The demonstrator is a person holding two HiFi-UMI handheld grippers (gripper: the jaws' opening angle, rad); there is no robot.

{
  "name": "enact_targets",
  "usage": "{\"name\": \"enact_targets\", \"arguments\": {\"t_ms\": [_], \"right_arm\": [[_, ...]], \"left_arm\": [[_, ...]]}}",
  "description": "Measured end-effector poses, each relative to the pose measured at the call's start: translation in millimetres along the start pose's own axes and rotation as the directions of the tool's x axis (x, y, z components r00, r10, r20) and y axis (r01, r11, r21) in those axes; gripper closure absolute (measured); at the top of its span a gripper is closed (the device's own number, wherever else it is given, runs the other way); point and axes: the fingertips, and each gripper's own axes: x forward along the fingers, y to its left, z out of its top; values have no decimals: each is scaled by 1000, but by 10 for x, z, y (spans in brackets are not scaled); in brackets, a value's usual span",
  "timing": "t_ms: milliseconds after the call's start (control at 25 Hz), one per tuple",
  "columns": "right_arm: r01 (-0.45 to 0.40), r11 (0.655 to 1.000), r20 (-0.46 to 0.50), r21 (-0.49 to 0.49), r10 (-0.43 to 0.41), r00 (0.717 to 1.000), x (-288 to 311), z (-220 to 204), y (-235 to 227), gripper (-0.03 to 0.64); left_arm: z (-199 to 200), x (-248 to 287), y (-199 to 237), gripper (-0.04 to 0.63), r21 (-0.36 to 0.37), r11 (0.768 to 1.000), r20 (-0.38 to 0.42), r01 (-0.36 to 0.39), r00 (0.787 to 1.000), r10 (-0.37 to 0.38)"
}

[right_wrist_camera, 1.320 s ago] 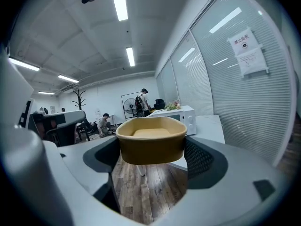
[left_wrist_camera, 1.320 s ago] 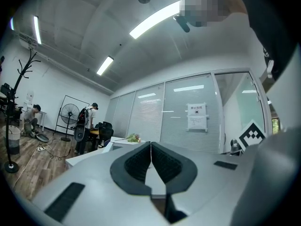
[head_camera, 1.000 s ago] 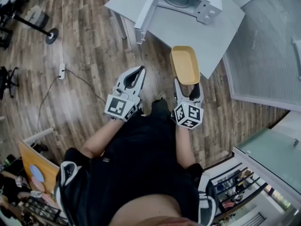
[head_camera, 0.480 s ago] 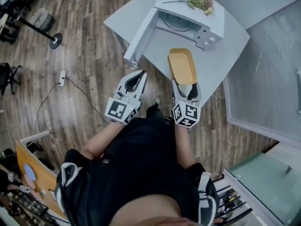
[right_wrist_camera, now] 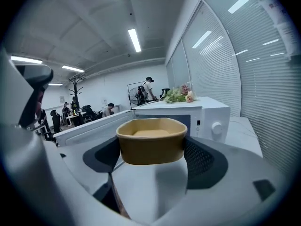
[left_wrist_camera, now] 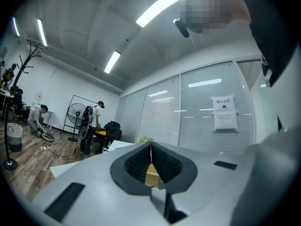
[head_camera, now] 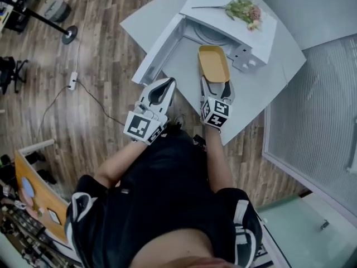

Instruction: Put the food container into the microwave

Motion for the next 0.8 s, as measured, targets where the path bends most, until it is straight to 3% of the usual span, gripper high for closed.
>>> {"name": "enact_targets", "arguments": {"t_ms": [520,800], "right_arm": [[92,995,-71,-42,-95,993,1860,-231,-412,175],[123,989,-103,-79,-131,986,2601,-330,-562,176]], "left_arm": [[-133,725,477,572,-46,998,-8,38,999,-38],[-205,901,714,572,-95,995,-40,24,999,-28]]}}
